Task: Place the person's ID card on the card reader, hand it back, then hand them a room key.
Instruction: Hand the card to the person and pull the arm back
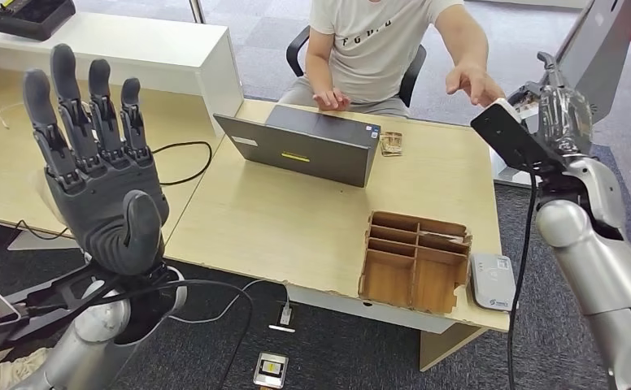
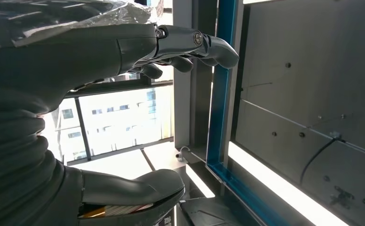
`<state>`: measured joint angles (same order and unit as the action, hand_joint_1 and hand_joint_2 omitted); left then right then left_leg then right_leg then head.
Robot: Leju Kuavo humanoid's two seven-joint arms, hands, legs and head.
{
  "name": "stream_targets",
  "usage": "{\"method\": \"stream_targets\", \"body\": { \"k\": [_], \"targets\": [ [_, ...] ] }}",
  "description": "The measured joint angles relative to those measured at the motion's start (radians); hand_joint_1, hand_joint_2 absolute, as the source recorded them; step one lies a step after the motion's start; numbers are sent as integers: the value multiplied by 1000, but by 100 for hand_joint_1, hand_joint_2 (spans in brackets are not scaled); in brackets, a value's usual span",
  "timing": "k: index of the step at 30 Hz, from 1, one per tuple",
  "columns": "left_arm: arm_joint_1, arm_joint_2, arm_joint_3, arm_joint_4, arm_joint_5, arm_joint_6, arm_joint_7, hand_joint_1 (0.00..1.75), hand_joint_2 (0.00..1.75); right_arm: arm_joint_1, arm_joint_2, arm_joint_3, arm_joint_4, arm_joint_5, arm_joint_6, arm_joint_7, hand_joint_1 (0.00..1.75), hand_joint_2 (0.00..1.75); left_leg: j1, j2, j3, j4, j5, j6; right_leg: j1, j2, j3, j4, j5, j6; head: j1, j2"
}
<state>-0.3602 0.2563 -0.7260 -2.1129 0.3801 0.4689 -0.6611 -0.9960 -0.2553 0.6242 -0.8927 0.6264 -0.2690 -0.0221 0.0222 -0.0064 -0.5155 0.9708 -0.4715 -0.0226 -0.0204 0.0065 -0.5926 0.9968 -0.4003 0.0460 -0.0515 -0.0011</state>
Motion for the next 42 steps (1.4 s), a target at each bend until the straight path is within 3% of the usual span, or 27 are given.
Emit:
{"method": "stream_targets", "body": {
  "k": [12,14,18,30,35,42],
  "targets": [
    [3,-18,7,19,8,-13,-3,0,175,-29,58,65,104,39,6,3,175,175,0,0,0,0,0,0,0,0,0,0,0,0,0,0],
    [5,-20,8,19,9,-16,-3,0,175,-31,61,71,116,43,7,4,167,175,0,0,0,0,0,0,0,0,0,0,0,0,0,0],
    [12,-24,16,19,8,-21,-3,0,175,-31,64,80,131,56,2,7,3,175,0,0,0,0,0,0,0,0,0,0,0,0,0,0],
    [57,-36,54,19,-13,-38,0,0,175,-20,60,78,100,77,-35,4,0,175,0,0,1,0,0,0,0,0,0,0,0,0,0,0],
    [82,-37,76,16,-32,-39,10,0,175,31,23,70,-32,75,-15,30,0,175,0,0,1,0,0,0,0,0,0,0,0,0,0,0],
    [134,-37,119,4,-54,-53,15,0,175,182,-57,47,-310,71,7,85,0,175,0,0,1,0,0,0,0,0,0,0,0,0,0,0]
  ]
}}
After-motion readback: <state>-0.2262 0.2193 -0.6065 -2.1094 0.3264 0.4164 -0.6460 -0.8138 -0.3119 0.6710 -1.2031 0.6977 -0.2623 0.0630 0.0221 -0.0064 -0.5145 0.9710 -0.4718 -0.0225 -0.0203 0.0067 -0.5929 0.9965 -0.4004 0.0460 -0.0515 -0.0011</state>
